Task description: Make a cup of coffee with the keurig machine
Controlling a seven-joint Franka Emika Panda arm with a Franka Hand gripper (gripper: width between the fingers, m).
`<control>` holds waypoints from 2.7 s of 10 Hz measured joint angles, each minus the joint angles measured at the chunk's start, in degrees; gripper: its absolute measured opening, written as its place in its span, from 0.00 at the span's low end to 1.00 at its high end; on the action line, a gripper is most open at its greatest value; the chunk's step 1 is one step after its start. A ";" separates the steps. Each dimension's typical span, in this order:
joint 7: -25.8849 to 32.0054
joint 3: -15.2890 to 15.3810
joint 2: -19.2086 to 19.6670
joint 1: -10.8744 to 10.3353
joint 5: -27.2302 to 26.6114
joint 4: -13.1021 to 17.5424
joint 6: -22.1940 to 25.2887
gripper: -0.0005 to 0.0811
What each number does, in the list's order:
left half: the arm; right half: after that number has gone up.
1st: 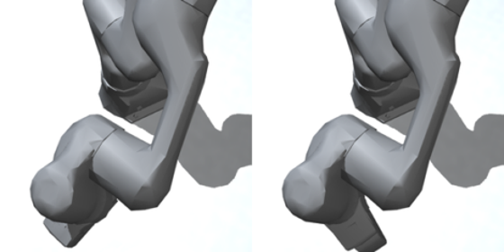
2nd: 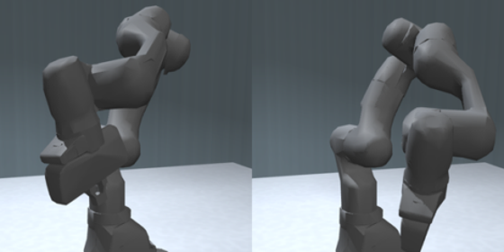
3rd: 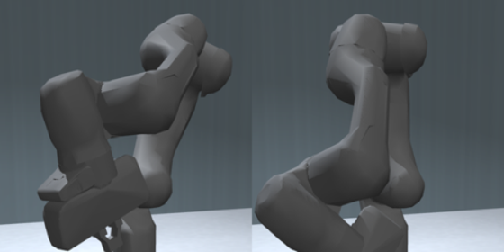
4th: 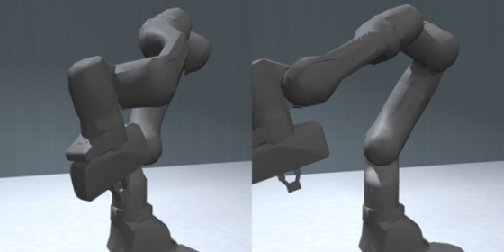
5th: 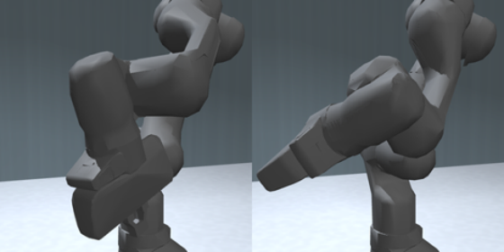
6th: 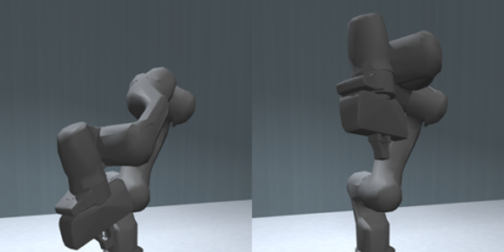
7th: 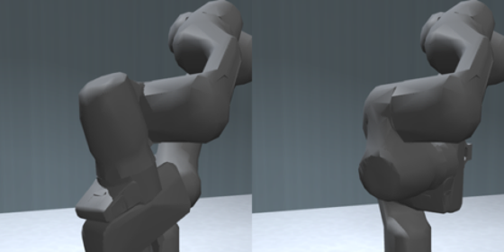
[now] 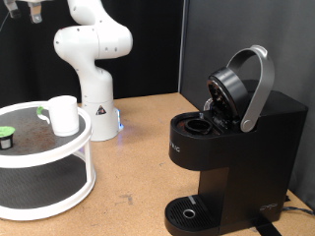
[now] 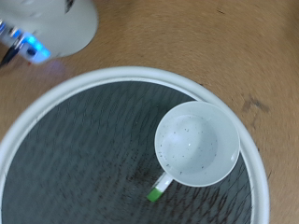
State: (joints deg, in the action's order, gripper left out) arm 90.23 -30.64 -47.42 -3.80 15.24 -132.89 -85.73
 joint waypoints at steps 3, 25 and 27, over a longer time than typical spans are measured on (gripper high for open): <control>8.01 -2.50 1.34 -2.88 2.22 0.23 -1.67 0.99; 20.27 -21.81 21.55 -9.68 7.59 -7.73 -30.13 0.99; 21.21 -22.00 21.33 -9.68 6.67 -7.73 -30.11 0.99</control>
State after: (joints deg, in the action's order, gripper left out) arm 111.44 -52.65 -26.09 -13.48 21.91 -140.62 -115.84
